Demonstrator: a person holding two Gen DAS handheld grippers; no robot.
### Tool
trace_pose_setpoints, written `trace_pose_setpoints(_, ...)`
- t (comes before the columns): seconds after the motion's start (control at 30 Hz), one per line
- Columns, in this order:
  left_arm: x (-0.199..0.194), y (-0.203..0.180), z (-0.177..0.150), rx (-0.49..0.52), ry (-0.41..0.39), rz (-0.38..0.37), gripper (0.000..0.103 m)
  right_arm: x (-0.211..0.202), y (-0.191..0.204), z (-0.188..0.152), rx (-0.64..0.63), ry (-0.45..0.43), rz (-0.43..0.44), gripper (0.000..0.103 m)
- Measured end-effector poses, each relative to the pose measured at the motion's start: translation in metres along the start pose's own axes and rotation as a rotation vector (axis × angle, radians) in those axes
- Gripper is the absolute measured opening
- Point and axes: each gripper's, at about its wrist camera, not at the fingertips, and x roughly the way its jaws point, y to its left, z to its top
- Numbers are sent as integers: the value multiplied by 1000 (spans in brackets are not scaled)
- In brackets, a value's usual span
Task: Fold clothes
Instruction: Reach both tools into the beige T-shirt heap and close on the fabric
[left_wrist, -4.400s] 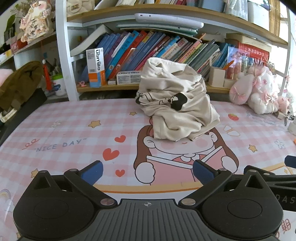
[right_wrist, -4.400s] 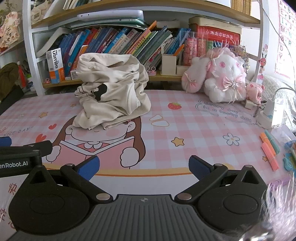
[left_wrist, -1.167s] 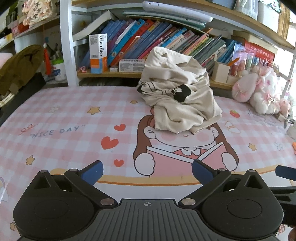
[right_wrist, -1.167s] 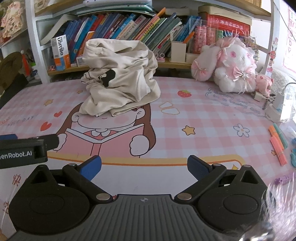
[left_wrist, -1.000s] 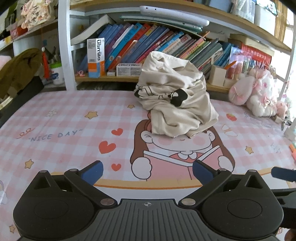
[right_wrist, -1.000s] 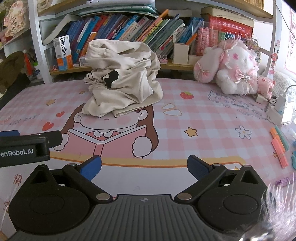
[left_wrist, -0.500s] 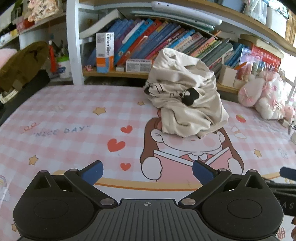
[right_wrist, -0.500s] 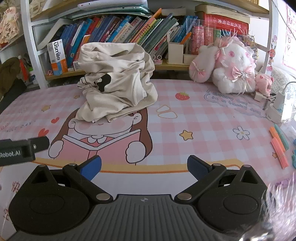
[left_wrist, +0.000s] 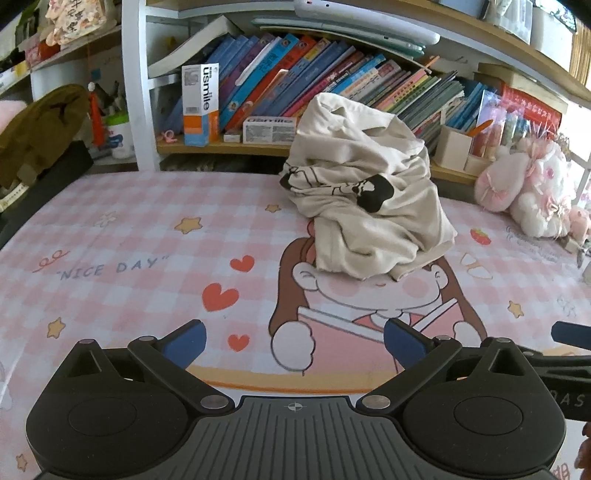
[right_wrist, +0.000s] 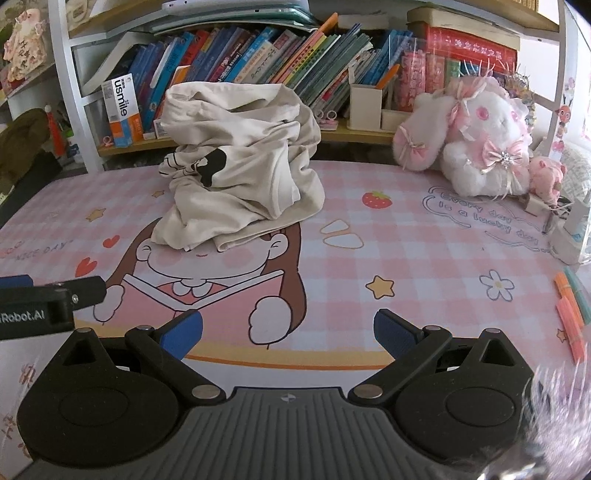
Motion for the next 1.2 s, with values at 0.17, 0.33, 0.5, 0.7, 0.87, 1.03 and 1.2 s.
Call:
trace_pose_setpoints(0.17,15,-9,16,16,-15,-22,102,9,-8,7,-11,12,12,101)
trace_pose_setpoints(0.33,45,-28,36,77,-5,-34,93,15,-20,14,-13,26,21,100)
trace_pose_setpoints(0.5,78,-54,50,160,2,-38,90,22,-29,20,-48,31,21,99)
trace_pose_setpoints(0.7,105,-85,55,289,9,-19,80,25,-43,24,-53,34,24,99)
trace_pose_setpoints(0.87,121,-84,59,266,38,-3,69,26,-50,23,-54,40,27,99)
trace_pose_setpoints(1.03,113,-69,71,190,41,-41,9,25,-52,24,-64,40,32,96)
trace_pose_setpoints(1.2,64,-40,85,79,-52,-69,7,21,-47,23,-105,20,38,95)
